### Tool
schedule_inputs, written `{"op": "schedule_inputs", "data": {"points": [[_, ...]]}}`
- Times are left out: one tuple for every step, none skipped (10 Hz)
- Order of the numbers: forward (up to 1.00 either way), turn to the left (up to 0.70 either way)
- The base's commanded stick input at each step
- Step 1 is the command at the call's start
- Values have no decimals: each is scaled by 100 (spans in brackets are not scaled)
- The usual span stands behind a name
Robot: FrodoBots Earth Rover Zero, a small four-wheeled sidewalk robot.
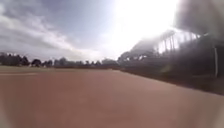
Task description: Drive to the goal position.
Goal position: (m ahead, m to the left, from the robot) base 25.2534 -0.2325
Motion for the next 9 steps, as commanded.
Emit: {"op": "schedule_inputs", "data": {"points": [[70, 0], [70, 0], [70, 0], [70, 0], [70, 0], [70, 0], [70, 35], [70, 35], [70, 35]]}}
